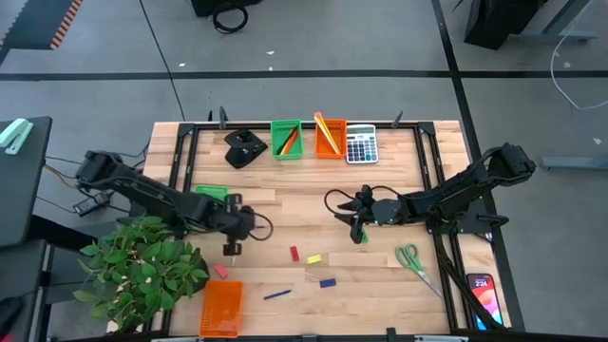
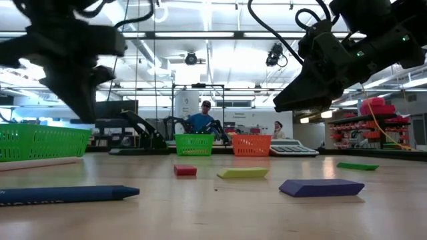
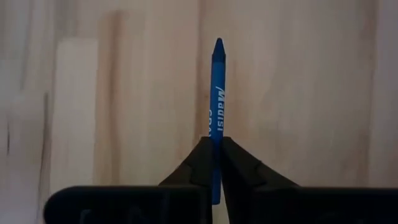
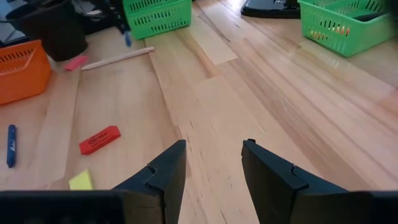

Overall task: Sort crayons/erasers/pens/pencils in bins
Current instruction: Put the blue crayon into the bottom green bin

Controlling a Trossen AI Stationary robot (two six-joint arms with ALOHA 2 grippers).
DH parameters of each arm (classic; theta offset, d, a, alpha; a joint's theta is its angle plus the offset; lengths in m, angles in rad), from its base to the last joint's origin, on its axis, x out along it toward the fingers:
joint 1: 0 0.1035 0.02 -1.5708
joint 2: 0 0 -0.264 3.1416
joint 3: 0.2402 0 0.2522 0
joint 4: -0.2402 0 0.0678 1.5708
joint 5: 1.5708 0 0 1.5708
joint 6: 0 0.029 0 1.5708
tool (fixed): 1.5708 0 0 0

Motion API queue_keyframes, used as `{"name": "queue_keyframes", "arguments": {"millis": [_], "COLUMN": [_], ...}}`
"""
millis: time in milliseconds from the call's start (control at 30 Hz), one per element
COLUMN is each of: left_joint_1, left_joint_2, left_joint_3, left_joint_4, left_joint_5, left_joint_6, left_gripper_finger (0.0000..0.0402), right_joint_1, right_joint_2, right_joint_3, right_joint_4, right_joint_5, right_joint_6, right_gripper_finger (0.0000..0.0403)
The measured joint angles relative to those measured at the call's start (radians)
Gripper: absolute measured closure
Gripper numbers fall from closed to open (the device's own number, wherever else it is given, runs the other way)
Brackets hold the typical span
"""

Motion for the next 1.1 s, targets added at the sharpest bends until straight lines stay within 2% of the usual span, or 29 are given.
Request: {"name": "queue_keyframes", "arguments": {"millis": [233, 467, 833, 1100], "left_joint_1": [0.009, -0.014, -0.095, -0.145], "left_joint_2": [-0.206, -0.319, -0.37, -0.375], "left_joint_3": [-0.08, -0.083, -0.083, -0.083], "left_joint_4": [-0.013, -0.191, -0.441, -0.44], "left_joint_5": [-0.018, -0.131, -0.215, -0.226], "left_joint_6": [-0.163, -0.307, -0.531, -0.556], "left_gripper_finger": [0.0377, 0.0386, 0.0393, 0.0388], "right_joint_1": [0.011, 0.011, 0.026, 0.026], "right_joint_2": [0.0, 0.0, 0.0, 0.0], "right_joint_3": [0.0, 0.0, 0.0, 0.0], "right_joint_4": [-0.005, -0.014, -0.029, -0.034], "right_joint_5": [0.005, 0.015, 0.019, 0.019], "right_joint_6": [0.0, 0.017, 0.037, 0.052], "right_gripper_finger": [0.0241, 0.0241, 0.0241, 0.0241]}}
